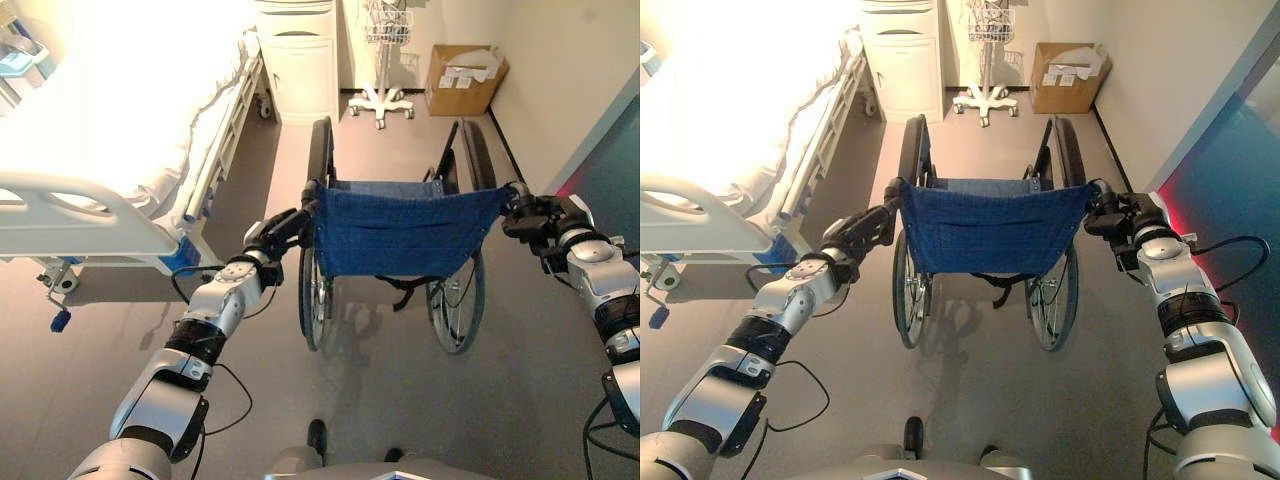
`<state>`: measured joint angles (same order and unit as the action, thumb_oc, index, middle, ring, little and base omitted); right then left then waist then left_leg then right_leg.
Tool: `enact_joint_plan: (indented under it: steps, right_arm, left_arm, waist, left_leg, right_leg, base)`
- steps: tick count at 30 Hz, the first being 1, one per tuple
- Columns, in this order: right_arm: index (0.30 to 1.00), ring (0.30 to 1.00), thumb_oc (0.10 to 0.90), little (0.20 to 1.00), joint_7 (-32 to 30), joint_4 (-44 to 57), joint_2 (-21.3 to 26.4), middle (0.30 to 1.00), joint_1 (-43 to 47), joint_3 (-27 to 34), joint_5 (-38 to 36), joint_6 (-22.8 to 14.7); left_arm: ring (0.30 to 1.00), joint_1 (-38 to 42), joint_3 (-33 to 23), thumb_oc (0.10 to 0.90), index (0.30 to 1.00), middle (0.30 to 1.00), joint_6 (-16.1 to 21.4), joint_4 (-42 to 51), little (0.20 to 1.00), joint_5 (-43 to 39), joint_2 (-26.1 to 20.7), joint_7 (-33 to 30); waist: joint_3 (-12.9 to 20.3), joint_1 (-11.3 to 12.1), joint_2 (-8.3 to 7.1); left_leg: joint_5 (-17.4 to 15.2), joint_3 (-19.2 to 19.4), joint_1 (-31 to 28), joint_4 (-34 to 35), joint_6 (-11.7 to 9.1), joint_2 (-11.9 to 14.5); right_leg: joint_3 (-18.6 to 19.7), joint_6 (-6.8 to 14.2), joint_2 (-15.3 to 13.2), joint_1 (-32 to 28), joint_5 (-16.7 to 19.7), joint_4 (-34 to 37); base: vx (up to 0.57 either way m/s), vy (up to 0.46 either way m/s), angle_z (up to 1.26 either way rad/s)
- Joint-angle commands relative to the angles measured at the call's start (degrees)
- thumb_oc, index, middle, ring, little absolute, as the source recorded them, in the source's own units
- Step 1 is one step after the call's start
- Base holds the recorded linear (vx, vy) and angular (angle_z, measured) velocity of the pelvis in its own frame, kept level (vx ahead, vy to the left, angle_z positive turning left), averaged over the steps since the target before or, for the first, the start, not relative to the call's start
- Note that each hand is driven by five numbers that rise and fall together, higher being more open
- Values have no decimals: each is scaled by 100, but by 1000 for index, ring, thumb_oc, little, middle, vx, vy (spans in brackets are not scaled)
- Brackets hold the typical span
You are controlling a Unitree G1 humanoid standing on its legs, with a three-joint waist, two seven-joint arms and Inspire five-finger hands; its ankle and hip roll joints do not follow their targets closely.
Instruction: Push the wheelchair next to the bed
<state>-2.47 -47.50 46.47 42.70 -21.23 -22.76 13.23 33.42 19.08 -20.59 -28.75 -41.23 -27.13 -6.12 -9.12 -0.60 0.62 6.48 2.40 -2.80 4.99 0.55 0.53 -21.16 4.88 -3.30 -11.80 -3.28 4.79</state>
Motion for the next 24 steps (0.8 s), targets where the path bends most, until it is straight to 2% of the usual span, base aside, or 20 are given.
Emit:
enact_joint_plan:
  steps: [1, 5, 9, 11, 16, 20, 24]
  right_arm:
    - [300, 300, 400, 300, 260, 637, -758, 300, 1216, -609, -61, -840]
    - [300, 300, 400, 300, 247, 644, -785, 300, 1232, -645, -77, -824]
    - [300, 300, 400, 300, 256, 617, -882, 300, 1189, -712, -49, -842]
    - [300, 300, 400, 300, 264, 616, -920, 300, 1164, -711, -13, -844]
    - [300, 300, 400, 300, 238, 658, -1059, 300, 1181, -754, 33, -775]
    - [300, 300, 400, 300, 306, 653, -1130, 300, 1244, -802, 44, -752]
    - [300, 300, 400, 300, 463, 640, -1300, 300, 1287, -914, 57, -804]
  left_arm:
    - [900, 567, 273, 800, 900, 900, 262, 273, 900, 135, -436, 387]
    - [900, 685, 359, 800, 900, 900, 350, 323, 900, 100, -504, 526]
    - [900, 823, 408, 800, 900, 900, 788, 358, 900, -222, -391, 384]
    - [900, 849, 387, 800, 900, 900, 859, 402, 900, -266, -294, 357]
    - [900, 931, 479, 800, 900, 900, 941, 309, 900, 72, 7, 61]
    - [900, 1093, 541, 800, 900, 900, 1014, 85, 900, 217, 79, -32]
    - [900, 1433, 650, 800, 900, 900, 845, -406, 900, 219, 266, -165]
  waist:
    - [638, 575, -113]
    - [650, 566, -94]
    - [659, 529, -89]
    - [655, 512, -91]
    - [647, 447, -109]
    - [649, 379, -115]
    - [667, 243, -116]
  left_leg:
    - [-952, 454, -178, -512, -137, -386]
    - [-955, 466, -183, -524, -154, -381]
    - [-965, 475, -221, -541, -173, -370]
    - [-967, 479, -236, -542, -176, -362]
    - [-960, 482, -286, -493, -187, -342]
    - [-955, 498, -326, -463, -186, -324]
    - [-979, 535, -393, -467, -175, -296]
  right_leg:
    - [360, 157, -175, 635, 346, -315]
    - [355, 139, -153, 590, 317, -289]
    - [357, 101, -124, 506, 259, -280]
    - [362, 87, -115, 493, 243, -291]
    - [405, 58, -58, 446, 208, -266]
    - [476, 45, -21, 437, 178, -290]
    - [581, 14, 34, 414, 98, -373]
  base:
    - [0, 0, 0]
    - [9, -5, 0]
    - [45, -20, 0]
    - [46, -16, 0]
    - [56, -29, 1]
    - [79, -37, 0]
    - [129, -60, 4]
